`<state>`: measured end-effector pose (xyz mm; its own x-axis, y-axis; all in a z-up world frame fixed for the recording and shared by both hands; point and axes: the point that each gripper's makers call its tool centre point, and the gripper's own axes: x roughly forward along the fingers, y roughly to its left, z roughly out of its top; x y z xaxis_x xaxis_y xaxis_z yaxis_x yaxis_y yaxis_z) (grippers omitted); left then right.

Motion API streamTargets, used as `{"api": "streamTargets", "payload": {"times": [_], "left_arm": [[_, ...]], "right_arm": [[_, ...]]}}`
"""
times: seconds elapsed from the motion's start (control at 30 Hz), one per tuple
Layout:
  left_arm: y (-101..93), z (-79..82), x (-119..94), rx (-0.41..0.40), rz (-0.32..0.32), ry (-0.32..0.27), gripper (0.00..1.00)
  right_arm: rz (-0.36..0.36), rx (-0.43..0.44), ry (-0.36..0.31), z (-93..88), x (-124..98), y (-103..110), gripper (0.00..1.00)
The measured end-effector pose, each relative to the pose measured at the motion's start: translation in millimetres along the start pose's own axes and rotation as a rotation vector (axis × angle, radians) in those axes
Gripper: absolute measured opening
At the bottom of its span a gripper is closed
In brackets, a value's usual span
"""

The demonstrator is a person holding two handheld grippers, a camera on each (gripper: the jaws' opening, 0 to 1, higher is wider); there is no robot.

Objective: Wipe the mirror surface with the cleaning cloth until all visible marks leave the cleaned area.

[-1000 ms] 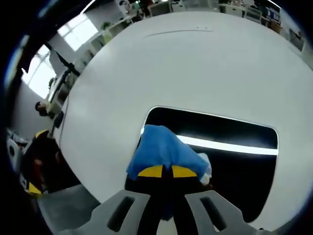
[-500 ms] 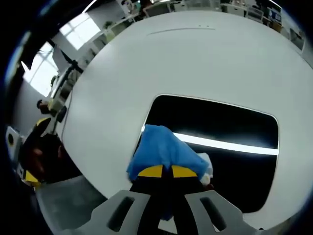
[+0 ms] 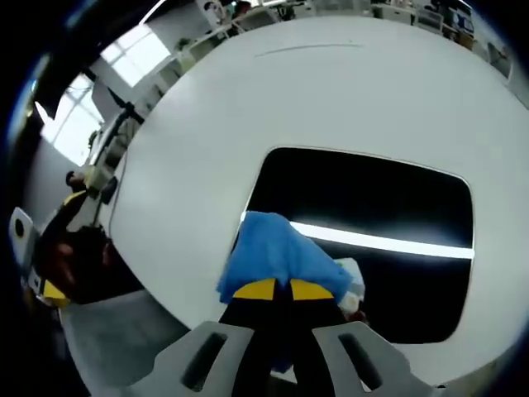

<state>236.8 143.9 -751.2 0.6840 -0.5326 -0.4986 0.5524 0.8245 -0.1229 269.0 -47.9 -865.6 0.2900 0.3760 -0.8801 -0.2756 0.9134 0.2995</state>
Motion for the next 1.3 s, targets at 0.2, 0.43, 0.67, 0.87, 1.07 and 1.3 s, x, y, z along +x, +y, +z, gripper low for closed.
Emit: {"api": "streamTargets", "payload": {"times": [0.2,0.43,0.67,0.87,1.07,1.3], "left_arm": [[1.2,8.1,6.7,0.002,-0.006,-0.021,0.99],[0.9,12.1,9.7,-0.02,0.001,-0.043,0.99],[9.6,9.7,7.0,-0.033,0.022,-0.047,0.99],[8.4,6.3,6.7,-0.033,0.024,-0.04,0.99],[6.1,6.6,7.8,-0.036,0.024,-0.041,0.99],[4.1,6.9,8.2,-0.033,0.023,-0.037,0.99]], "right_arm": [[0.003,-0.001,-0.002,-4.4,-0.8,2.7,0.0],[0.013,-0.011,0.005,-7.3,-1.1,3.6,0.0],[0.018,0.002,0.006,-7.1,-0.7,4.0,0.0],[0.029,0.007,0.015,-12.7,-1.9,6.2,0.0],[0.038,0.012,0.012,-13.2,-1.6,5.7,0.0],[0.044,0.011,0.009,-13.0,-1.5,6.0,0.0]]}}
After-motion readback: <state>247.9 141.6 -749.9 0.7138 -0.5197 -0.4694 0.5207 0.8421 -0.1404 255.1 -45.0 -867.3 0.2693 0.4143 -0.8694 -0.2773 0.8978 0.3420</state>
